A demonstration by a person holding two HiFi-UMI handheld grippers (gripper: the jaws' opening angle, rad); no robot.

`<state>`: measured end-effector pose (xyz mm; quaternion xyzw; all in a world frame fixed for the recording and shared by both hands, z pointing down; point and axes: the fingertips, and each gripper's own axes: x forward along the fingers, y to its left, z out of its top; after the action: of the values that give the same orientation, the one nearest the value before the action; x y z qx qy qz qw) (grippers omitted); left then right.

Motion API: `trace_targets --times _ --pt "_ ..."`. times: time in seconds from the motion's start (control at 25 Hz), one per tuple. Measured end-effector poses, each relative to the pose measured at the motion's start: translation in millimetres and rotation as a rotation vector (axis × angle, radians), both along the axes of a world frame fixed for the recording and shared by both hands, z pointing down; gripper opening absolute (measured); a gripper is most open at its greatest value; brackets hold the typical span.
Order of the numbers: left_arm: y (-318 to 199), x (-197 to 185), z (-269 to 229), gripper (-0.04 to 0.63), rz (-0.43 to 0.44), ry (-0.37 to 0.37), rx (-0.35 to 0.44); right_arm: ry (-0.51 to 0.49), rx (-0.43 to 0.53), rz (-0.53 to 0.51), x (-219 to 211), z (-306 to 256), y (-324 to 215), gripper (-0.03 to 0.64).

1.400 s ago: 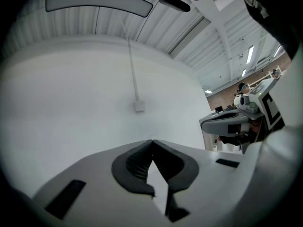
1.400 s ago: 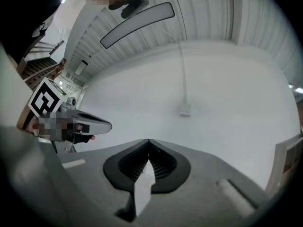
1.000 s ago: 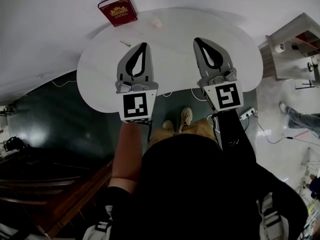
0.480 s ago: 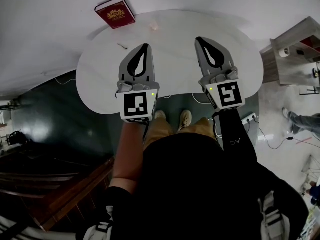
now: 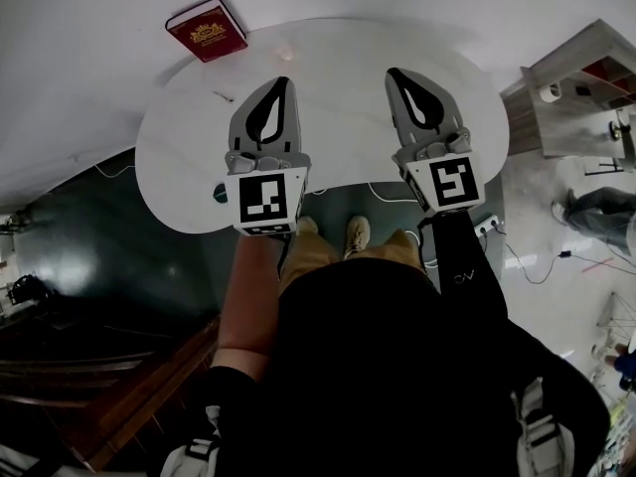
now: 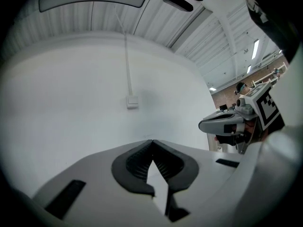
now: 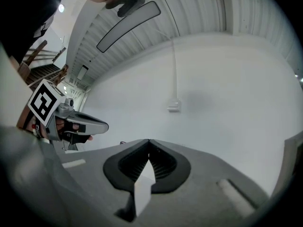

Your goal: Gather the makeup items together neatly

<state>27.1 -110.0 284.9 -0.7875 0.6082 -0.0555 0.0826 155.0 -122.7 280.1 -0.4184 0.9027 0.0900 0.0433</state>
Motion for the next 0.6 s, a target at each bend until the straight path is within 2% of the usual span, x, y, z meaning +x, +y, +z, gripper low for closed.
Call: trace_targets --times 0.08,0.16,0.44,0.52,0.6 --pt "-1 5 1 0.006 0.009 0.003 0.000 0.061 -0.074 -0.003 7 23 -8 0.005" --pt "-2 8 3 0.006 0.014 0.006 -0.004 0.153 -0.177 -0.051 11 57 -18 0.005" --pt "1 10 11 0.006 0.018 0.021 -0.026 0.555 -0.545 -0.226 44 205 -15 0.100" --pt "1 8 13 0.006 0.017 0.016 -0.032 0.661 -0.622 -0.230 59 240 -10 0.106" --pt "2 5 14 0.006 0.011 0.013 -0.036 0.740 -0.657 -0.205 72 266 -11 0.106"
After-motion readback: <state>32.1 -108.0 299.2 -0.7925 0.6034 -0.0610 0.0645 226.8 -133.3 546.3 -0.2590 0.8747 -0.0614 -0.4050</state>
